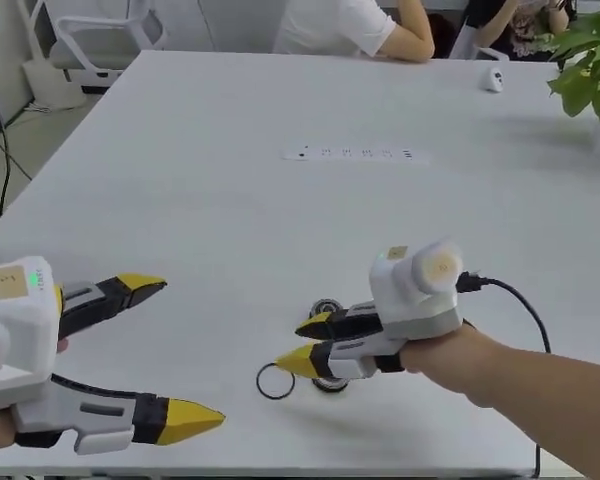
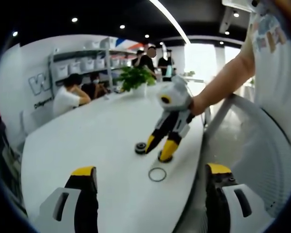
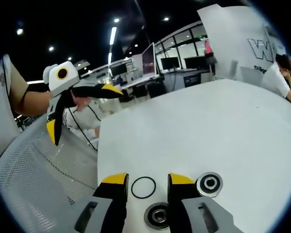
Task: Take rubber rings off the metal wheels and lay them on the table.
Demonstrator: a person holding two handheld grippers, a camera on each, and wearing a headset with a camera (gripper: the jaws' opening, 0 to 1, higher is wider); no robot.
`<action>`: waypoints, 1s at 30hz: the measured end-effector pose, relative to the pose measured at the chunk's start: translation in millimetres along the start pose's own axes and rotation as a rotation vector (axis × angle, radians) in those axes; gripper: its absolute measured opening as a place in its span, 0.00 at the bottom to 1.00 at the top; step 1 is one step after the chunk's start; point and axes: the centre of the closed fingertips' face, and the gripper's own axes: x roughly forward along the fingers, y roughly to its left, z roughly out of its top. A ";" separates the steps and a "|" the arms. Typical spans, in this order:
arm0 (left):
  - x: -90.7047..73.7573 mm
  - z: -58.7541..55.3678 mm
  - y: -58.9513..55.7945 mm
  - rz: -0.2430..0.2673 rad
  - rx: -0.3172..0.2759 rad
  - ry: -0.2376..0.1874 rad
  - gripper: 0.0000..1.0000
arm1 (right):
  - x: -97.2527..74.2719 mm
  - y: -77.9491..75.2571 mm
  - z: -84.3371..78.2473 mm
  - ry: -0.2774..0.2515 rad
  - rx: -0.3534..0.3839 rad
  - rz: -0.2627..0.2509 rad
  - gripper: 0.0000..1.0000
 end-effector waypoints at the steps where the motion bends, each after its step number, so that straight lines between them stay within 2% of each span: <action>1: 1.1 1.5 0.4 -0.002 0.002 -0.002 0.93 | -2.1 -0.2 1.6 -0.007 -0.001 -0.001 0.30; 5: 8.1 9.3 1.6 -0.014 0.017 -0.010 0.92 | -13.2 -3.7 5.0 -0.030 -0.001 -0.014 0.31; 15: 25.9 19.2 4.1 -0.048 0.058 -0.006 0.87 | -37.9 -10.8 2.6 -0.052 -0.001 -0.043 0.33; 23: 43.8 19.3 3.9 -0.081 0.072 0.014 0.83 | -52.7 -15.5 -11.0 -0.034 -0.007 -0.060 0.33; 30: 61.4 18.5 -3.2 -0.124 0.082 0.033 0.77 | -60.7 -20.2 -23.3 -0.009 -0.012 -0.072 0.33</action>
